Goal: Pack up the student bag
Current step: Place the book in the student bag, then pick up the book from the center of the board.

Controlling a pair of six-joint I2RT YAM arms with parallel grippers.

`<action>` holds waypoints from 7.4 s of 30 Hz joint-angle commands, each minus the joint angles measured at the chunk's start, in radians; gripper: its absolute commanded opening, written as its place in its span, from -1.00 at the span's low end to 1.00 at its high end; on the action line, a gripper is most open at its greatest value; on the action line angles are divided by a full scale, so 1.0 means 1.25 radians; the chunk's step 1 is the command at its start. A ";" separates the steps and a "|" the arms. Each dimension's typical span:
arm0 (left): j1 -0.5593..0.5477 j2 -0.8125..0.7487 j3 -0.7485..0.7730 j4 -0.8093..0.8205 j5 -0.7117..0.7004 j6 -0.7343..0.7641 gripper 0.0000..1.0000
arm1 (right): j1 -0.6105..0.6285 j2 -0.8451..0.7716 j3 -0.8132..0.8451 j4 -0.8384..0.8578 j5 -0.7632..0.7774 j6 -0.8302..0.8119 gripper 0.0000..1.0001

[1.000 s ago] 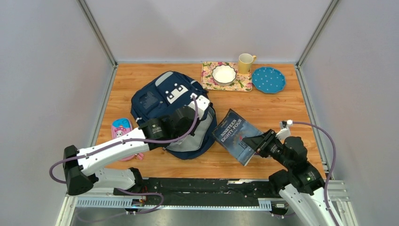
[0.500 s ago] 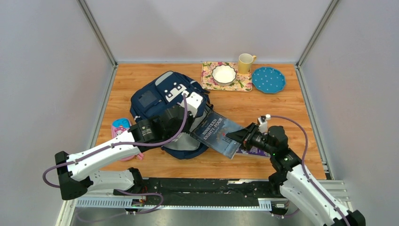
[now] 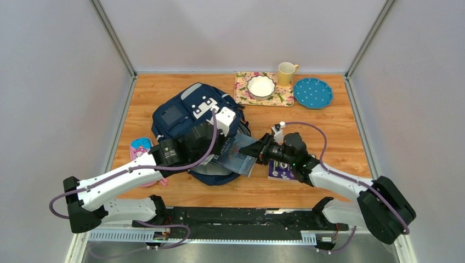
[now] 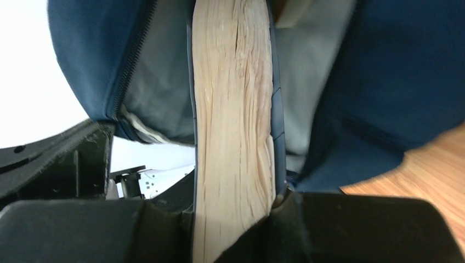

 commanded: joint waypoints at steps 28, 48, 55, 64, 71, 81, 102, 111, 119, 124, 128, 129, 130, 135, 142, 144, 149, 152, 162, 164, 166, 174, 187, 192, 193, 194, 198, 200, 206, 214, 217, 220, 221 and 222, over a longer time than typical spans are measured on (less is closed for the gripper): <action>-0.004 -0.113 -0.046 0.120 0.042 -0.123 -1.00 | 0.258 0.523 0.342 0.106 0.764 0.030 0.52; -0.005 -0.118 -0.056 0.124 0.047 -0.116 -1.00 | 0.254 0.472 0.257 0.236 0.533 0.029 -1.00; -0.004 -0.130 -0.072 0.116 0.056 -0.141 -1.00 | 0.240 0.538 0.345 0.278 0.718 0.056 -1.00; -0.004 -0.151 -0.094 0.102 0.025 -0.138 -1.00 | 0.219 0.567 0.340 0.201 0.588 0.025 -0.11; -0.004 -0.158 -0.119 0.115 0.018 -0.131 -1.00 | 0.219 0.382 0.169 0.160 0.509 -0.104 0.39; -0.005 -0.176 -0.145 0.091 -0.013 -0.139 -1.00 | 0.221 0.012 0.218 -0.512 0.631 -0.184 0.44; -0.005 0.033 -0.056 0.201 0.221 -0.116 0.49 | -0.387 -0.394 0.199 -0.934 0.542 -0.496 0.94; -0.003 0.378 0.063 0.298 0.372 -0.198 0.50 | -0.587 -0.254 0.174 -0.919 0.456 -0.529 1.00; 0.039 0.518 0.026 0.404 0.533 -0.343 0.50 | -0.632 -0.206 0.072 -0.835 0.382 -0.569 0.99; 0.054 0.572 0.020 0.445 0.596 -0.409 0.50 | -0.632 -0.196 0.050 -0.801 0.371 -0.593 0.98; 0.056 0.609 0.028 0.465 0.621 -0.438 0.50 | -0.632 -0.178 0.035 -0.779 0.338 -0.604 0.98; 0.056 0.617 0.038 0.464 0.628 -0.445 0.50 | -0.632 -0.167 0.028 -0.771 0.329 -0.609 0.97; 0.056 0.635 0.043 0.459 0.630 -0.445 0.50 | -0.632 -0.159 0.026 -0.768 0.318 -0.618 0.97; 0.056 0.669 0.060 0.432 0.619 -0.455 0.50 | -0.632 -0.135 0.011 -0.752 0.219 -0.625 0.82; 0.055 0.652 0.070 0.458 0.623 -0.474 0.48 | -0.632 -0.186 -0.023 -0.730 0.123 -0.597 0.45; 0.049 0.642 0.086 0.449 0.611 -0.471 0.48 | -0.632 -0.214 -0.034 -0.731 0.108 -0.588 0.37; 0.044 0.611 0.105 0.444 0.596 -0.467 0.24 | -0.632 -0.257 -0.059 -0.730 0.095 -0.578 0.27; 0.041 0.599 0.107 0.443 0.591 -0.467 0.12 | -0.632 -0.259 -0.072 -0.723 0.081 -0.574 0.24; 0.041 0.608 0.090 0.483 0.620 -0.485 -0.41 | -0.632 -0.216 -0.088 -0.680 0.042 -0.567 0.20; 0.041 0.609 0.091 0.485 0.622 -0.487 -0.26 | -0.632 -0.219 -0.089 -0.680 0.038 -0.566 0.19; 0.043 0.616 0.095 0.477 0.622 -0.487 -0.13 | -0.632 -0.224 -0.091 -0.679 0.034 -0.566 0.19; 0.043 0.633 0.117 0.434 0.629 -0.465 -1.00 | -0.632 -0.235 -0.079 -0.693 0.030 -0.571 0.20; 0.043 0.361 0.075 0.309 0.470 -0.218 -1.00 | -0.648 -0.573 0.053 -0.856 0.110 -0.529 0.74; 0.043 0.206 -0.006 0.323 0.423 -0.182 -1.00 | -0.648 -0.591 0.109 -0.825 0.004 -0.569 0.74; 0.043 0.185 -0.014 0.324 0.405 -0.176 -1.00 | -0.648 -0.590 0.117 -0.807 -0.014 -0.591 0.75; 0.043 0.164 -0.023 0.323 0.396 -0.163 -1.00 | -0.648 -0.586 0.125 -0.801 -0.047 -0.597 0.75; 0.044 0.074 -0.037 0.298 0.387 -0.120 -1.00 | -0.648 -0.585 0.138 -0.681 -0.212 -0.599 0.76; 0.045 0.051 -0.041 0.289 0.402 -0.100 -1.00 | -0.647 -0.581 0.130 -0.597 -0.285 -0.572 0.76; 0.054 -0.040 -0.060 0.307 0.457 -0.078 -1.00 | -0.646 -0.553 0.112 -0.525 -0.379 -0.584 0.76; 0.068 -0.114 -0.064 0.316 0.527 -0.066 -1.00 | -0.636 -0.527 0.118 -0.521 -0.422 -0.653 0.76; 0.073 -0.132 -0.080 0.346 0.550 -0.077 -1.00 | -0.626 -0.519 0.106 -0.460 -0.457 -0.614 0.77; 0.083 -0.142 -0.092 0.379 0.585 -0.094 -1.00 | -0.608 -0.516 0.085 -0.396 -0.482 -0.590 0.77; 0.085 -0.143 -0.093 0.386 0.596 -0.098 -1.00 | -0.595 -0.516 0.082 -0.387 -0.484 -0.592 0.77; 0.088 -0.145 -0.093 0.391 0.606 -0.103 -1.00 | -0.589 -0.515 0.079 -0.377 -0.483 -0.596 0.77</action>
